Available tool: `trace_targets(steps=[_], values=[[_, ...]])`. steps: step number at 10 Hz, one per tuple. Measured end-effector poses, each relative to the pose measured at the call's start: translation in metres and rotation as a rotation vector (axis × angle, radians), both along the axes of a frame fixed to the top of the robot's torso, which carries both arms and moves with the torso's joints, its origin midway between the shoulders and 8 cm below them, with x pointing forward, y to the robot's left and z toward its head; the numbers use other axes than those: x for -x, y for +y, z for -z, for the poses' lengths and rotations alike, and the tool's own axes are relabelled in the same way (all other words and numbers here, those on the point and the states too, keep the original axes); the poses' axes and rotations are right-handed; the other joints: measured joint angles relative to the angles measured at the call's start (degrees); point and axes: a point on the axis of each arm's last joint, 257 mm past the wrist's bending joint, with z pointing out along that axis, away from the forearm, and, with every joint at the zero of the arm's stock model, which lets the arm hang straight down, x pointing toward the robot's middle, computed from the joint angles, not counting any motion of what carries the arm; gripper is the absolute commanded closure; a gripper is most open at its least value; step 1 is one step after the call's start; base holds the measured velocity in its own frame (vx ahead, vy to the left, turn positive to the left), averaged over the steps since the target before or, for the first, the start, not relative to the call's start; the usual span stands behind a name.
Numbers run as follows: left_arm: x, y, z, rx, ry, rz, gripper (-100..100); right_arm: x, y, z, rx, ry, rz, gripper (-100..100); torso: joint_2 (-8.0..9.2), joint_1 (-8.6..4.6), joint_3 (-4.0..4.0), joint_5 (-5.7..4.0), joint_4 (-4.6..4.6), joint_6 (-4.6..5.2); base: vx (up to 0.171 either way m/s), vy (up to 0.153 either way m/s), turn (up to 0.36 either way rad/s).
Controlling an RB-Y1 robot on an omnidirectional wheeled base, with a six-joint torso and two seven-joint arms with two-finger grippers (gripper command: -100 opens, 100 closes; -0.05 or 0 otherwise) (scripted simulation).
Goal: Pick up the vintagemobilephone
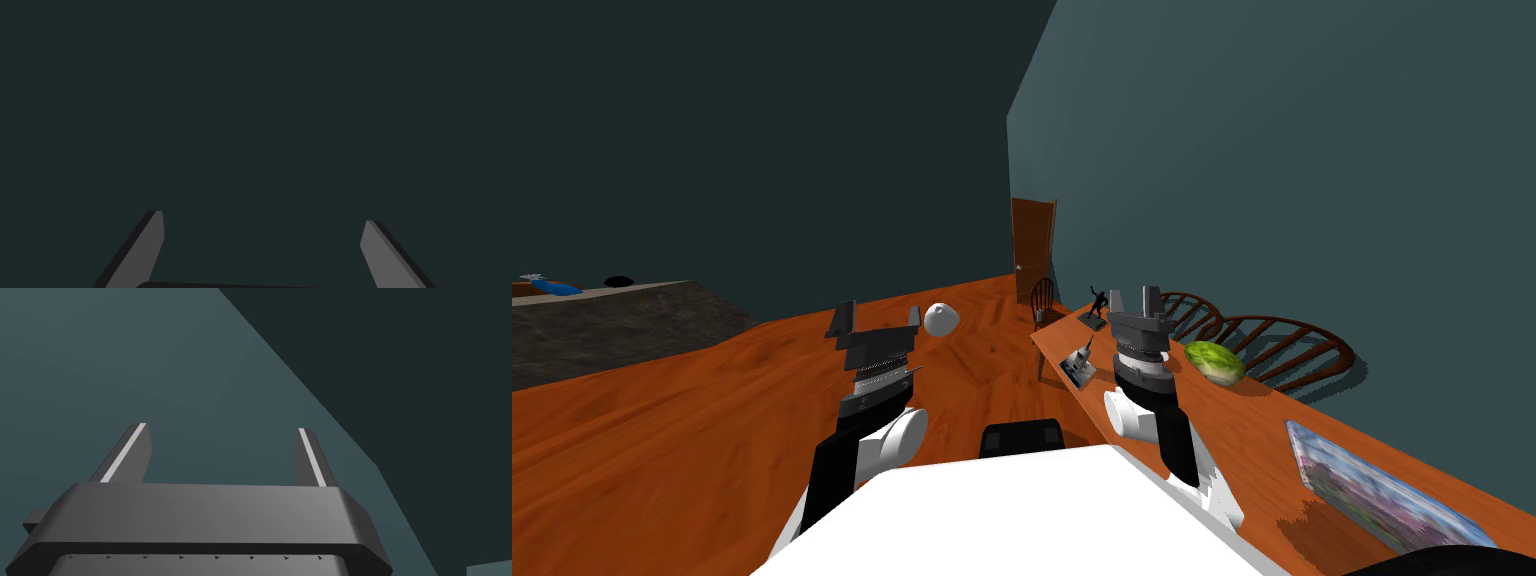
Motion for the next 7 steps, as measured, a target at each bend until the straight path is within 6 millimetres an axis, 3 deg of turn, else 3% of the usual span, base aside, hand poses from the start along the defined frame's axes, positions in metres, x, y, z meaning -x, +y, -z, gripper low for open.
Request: trace_targets(steps=[7], values=[[0.000,0.000,0.000,0.000,0.000,0.000,0,-0.045,0.026,0.047,-0.165,0.100,-0.317,-100,0.12,-0.06,0.07,-0.01,0.03,0.00,-0.038,-0.013,0.023]])
